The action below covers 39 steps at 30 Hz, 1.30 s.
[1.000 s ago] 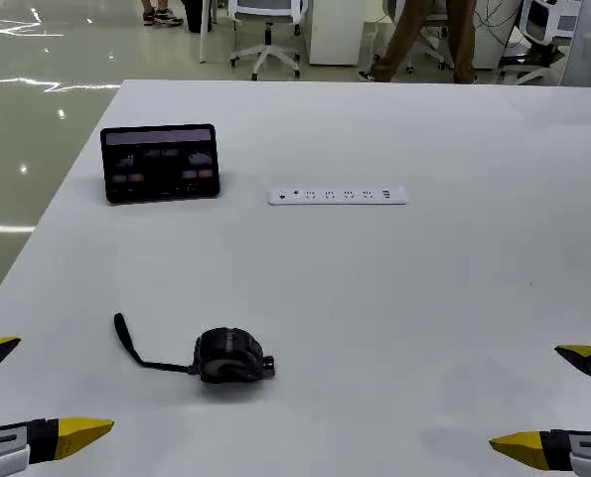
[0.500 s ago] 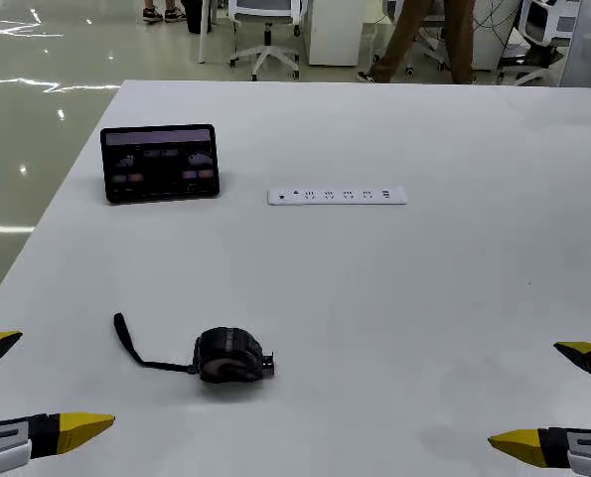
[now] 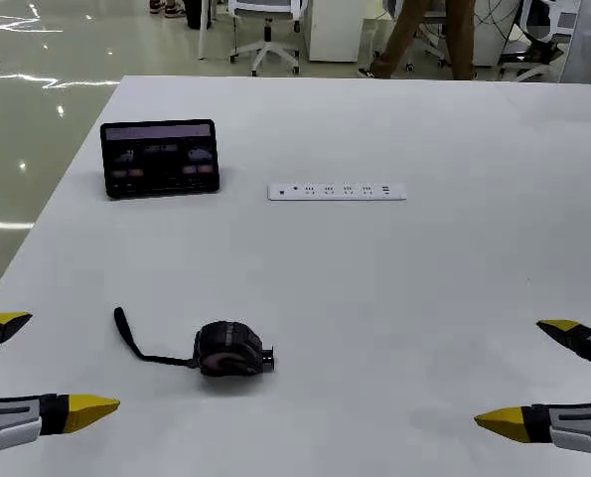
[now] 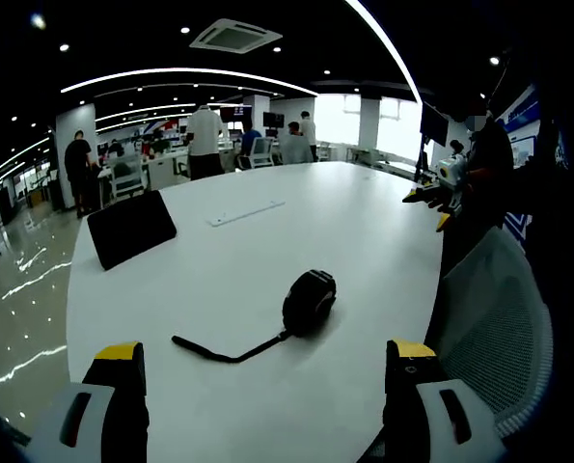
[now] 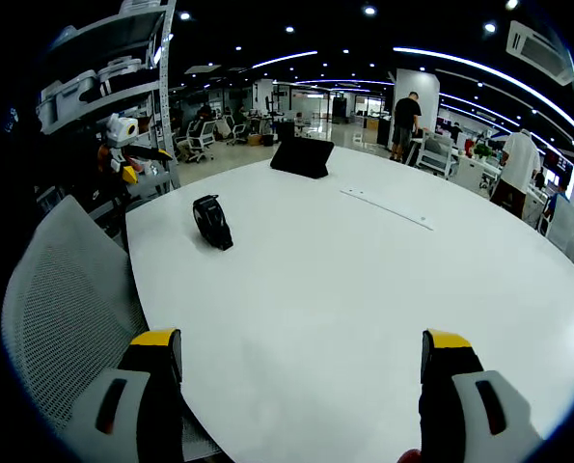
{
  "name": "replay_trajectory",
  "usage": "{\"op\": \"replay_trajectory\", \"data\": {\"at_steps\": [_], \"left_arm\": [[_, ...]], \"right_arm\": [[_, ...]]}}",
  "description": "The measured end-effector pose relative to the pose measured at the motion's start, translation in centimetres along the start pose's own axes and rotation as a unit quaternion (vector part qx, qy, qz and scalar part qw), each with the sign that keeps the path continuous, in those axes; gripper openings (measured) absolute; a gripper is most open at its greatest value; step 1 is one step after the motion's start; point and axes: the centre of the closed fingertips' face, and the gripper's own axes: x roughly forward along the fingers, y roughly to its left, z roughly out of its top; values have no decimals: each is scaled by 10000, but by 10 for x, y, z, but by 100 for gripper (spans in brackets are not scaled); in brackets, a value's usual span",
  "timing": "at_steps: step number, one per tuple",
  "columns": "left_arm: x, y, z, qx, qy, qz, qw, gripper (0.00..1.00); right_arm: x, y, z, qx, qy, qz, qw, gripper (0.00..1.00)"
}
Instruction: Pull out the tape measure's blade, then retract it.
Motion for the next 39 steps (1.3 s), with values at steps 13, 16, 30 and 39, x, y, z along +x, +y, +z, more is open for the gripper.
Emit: {"op": "replay_trajectory", "data": {"at_steps": [13,16,30,39], "left_arm": [[43,-22,25,1131,565,-1049,9864,98],[56,-25,22,1351,773,-1290,9794,98],[113,-47,2,2125,1464,-1955,9461,92],[143,-70,-3,2729,1800,-2392,9143,75]], "right_arm": [[37,9,35,-522,-62,491,9974,100],[48,14,49,-722,-267,615,9951,100],[116,51,74,-1218,-358,1258,9839,100],[161,73,66,-1534,41,1869,9703,96]]}}
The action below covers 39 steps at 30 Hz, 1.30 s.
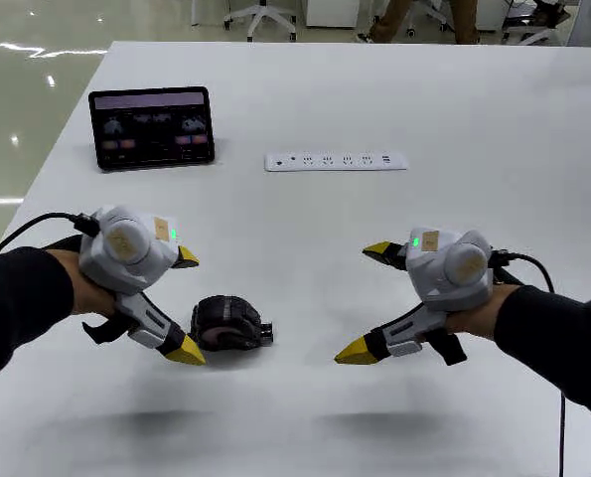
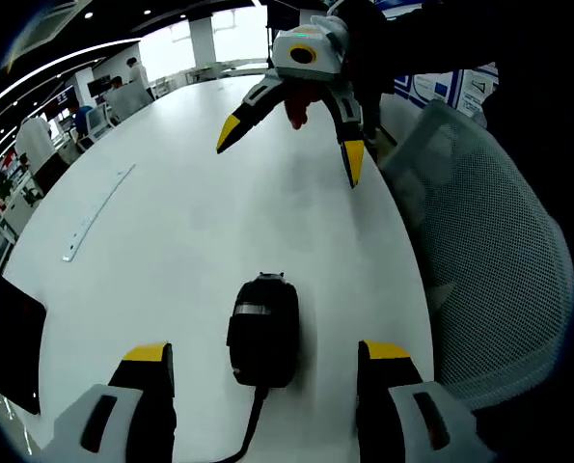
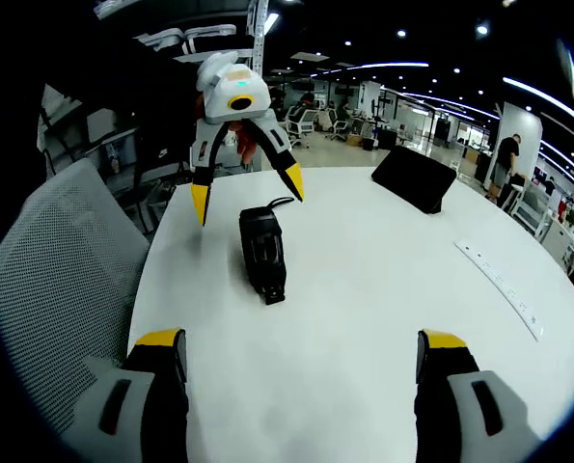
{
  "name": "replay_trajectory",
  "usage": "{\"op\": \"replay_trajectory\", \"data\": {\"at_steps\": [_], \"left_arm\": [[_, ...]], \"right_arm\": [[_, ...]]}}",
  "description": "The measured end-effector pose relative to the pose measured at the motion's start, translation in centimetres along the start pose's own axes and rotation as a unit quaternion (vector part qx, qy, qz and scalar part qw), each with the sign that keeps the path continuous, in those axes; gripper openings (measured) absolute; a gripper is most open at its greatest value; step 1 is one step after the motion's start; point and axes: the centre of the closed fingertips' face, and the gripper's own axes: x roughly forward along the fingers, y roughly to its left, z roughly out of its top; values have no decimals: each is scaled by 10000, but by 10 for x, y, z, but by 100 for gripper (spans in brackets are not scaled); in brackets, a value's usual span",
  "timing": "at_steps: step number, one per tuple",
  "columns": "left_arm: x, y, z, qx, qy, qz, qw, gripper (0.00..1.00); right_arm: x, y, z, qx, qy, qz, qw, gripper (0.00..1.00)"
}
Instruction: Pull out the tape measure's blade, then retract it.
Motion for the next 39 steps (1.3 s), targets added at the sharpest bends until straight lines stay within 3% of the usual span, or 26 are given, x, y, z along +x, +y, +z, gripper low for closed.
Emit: {"op": "replay_trajectory", "data": {"at_steps": [2,4,7,12,14,15,19,24,25,30,32,34,39], "left_arm": [[7,1,1,-47,82,-14,10000,67],[15,1,0,-95,136,-92,9998,67],[20,3,-2,141,360,-62,9992,63],[32,4,1,160,418,-113,9989,47],[34,-4,-3,261,574,-350,9974,32],[34,2,-2,416,568,-156,9974,32],[35,3,-4,396,547,-225,9975,32],[36,3,-5,389,589,-231,9972,31],[36,5,-6,225,598,-220,9977,31],[36,3,-7,299,582,-216,9976,31],[37,3,-7,309,606,-179,9975,31],[36,3,-7,301,598,-161,9976,31],[35,1,-6,220,501,-172,9984,32]], "right_arm": [[10,2,1,31,51,196,9998,95],[19,2,1,-75,142,300,9994,95],[29,8,2,-11,198,506,9985,88],[47,13,-2,-72,370,589,9976,82],[53,13,-1,-113,398,588,9974,78],[54,13,1,-126,396,587,9974,76],[63,16,9,-257,340,626,9971,68],[76,21,8,-494,501,729,9949,59],[79,23,7,-604,554,786,9935,57],[91,24,9,-699,614,827,9922,44],[95,30,3,-623,789,988,9900,39],[99,32,-5,-798,986,1047,9864,36],[106,34,-5,-805,1023,1048,9859,28]]}}
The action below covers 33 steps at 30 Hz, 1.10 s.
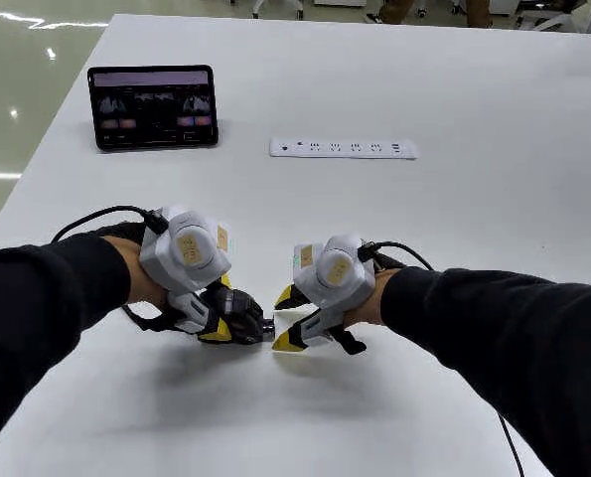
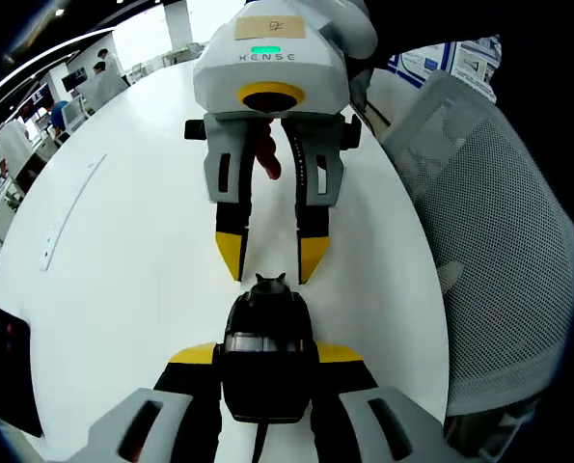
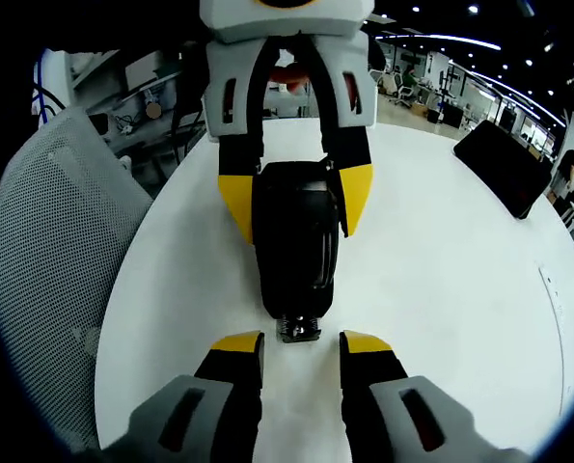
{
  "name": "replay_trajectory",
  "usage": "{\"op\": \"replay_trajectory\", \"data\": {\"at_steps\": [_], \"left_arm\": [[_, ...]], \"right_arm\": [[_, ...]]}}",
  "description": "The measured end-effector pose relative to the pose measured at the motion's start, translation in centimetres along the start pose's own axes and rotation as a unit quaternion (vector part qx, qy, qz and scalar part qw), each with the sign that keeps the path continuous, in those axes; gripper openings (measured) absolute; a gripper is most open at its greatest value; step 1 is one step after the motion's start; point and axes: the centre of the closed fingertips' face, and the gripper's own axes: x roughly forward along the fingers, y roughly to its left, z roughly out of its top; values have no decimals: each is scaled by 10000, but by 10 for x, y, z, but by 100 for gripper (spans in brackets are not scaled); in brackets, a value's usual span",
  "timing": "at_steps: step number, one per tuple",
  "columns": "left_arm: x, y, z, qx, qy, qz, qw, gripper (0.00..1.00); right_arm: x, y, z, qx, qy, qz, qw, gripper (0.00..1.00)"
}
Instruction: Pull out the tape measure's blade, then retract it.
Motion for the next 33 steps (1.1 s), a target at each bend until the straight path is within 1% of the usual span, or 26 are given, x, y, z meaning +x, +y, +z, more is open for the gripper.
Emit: {"op": "replay_trajectory", "data": {"at_steps": [2,4,6,8,10,11,13,14,17,18,19,22,26,33], "left_arm": [[0,-1,0,1,11,1,10000,32],[0,-1,1,3,30,7,10000,32],[0,-1,1,-1,23,10,10000,32],[0,-1,1,-27,4,12,10000,32],[0,-1,2,-51,-13,9,10000,32],[1,-1,2,-58,-14,9,10000,32],[1,-2,3,-46,7,19,10000,32],[2,-1,2,-32,25,31,10000,32],[2,0,1,-20,16,38,10000,32],[2,1,1,-19,10,43,10000,32],[2,1,1,-18,1,42,10000,32],[2,2,1,-1,-13,37,10000,32],[3,2,2,-51,-28,36,10000,32],[3,1,2,-39,-5,58,10000,32]], "right_arm": [[2,-1,-1,-35,33,4,10000,23],[3,-5,1,-11,23,-36,10000,20],[4,-5,3,64,-1,-9,10000,19],[7,-3,4,53,18,49,10000,18],[10,2,5,8,42,173,9998,13],[11,2,3,-67,121,143,9998,13],[11,0,3,-66,106,144,9998,13],[10,-1,3,19,79,147,9999,13],[10,0,3,-76,109,96,9999,11],[10,-1,2,-36,112,92,9999,11],[10,-1,2,83,101,94,9999,10],[8,-1,2,141,83,97,9998,9],[7,-1,0,71,97,80,9999,9],[3,-1,-5,138,72,70,9999,9]]}}
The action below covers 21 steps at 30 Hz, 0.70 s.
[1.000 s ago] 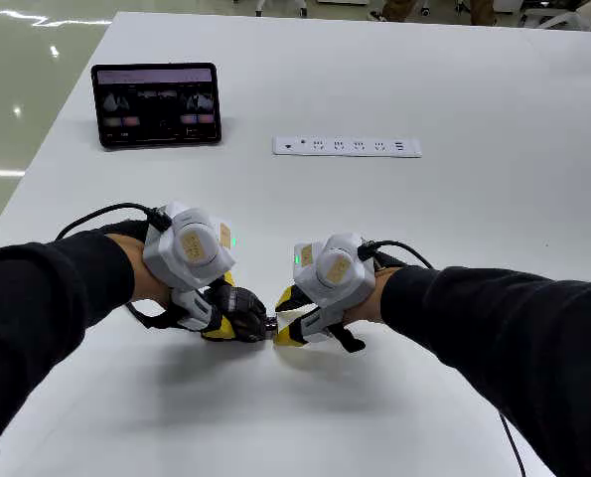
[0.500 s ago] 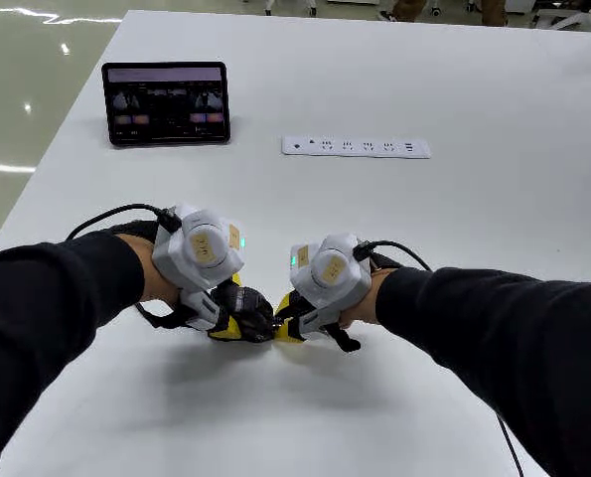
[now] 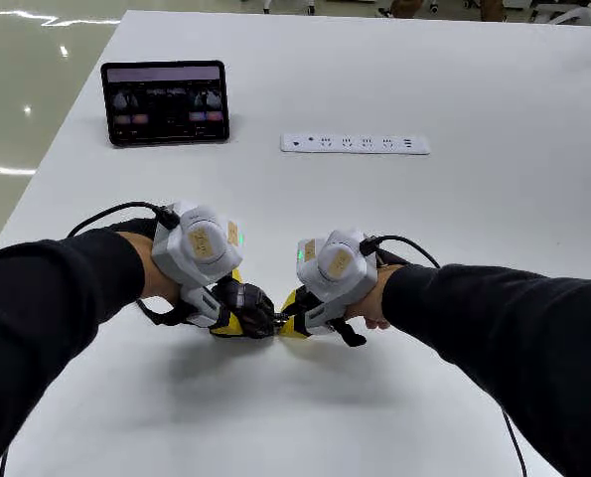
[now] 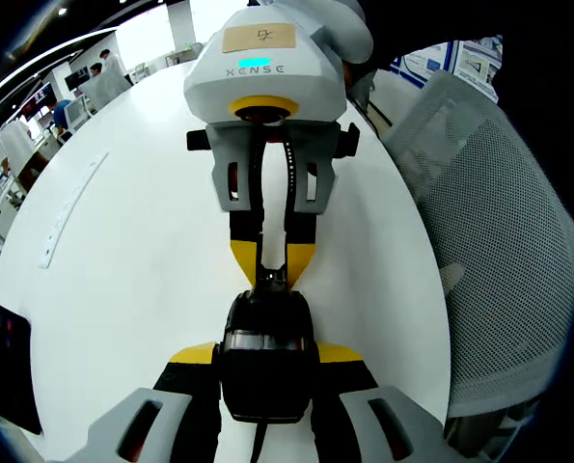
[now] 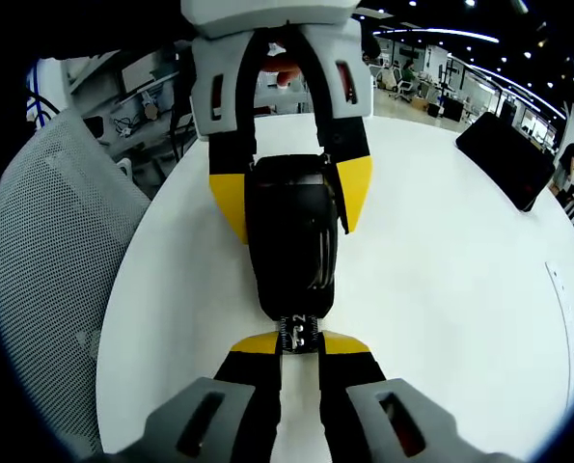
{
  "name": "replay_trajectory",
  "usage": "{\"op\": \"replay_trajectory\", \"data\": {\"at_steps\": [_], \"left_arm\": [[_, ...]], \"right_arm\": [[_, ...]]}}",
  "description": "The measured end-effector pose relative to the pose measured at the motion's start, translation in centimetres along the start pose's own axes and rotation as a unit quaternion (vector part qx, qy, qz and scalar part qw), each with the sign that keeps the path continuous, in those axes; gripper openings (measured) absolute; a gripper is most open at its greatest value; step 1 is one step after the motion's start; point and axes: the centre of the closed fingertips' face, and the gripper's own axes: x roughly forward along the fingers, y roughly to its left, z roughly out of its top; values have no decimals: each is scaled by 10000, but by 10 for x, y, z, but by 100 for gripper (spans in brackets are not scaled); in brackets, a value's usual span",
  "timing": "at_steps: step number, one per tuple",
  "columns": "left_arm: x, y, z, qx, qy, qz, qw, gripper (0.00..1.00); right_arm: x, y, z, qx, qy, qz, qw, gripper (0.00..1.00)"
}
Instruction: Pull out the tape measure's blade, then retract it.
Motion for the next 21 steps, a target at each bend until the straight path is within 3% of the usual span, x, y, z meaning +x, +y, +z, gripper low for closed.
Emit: {"op": "replay_trajectory", "data": {"at_steps": [14,21], "left_arm": [[-2,1,1,-213,-210,101,9995,32],[-2,1,-1,-169,-175,91,9997,32]], "right_arm": [[-10,0,-11,76,117,27,9999,9],[-16,0,-18,96,173,0,9998,9]]}}
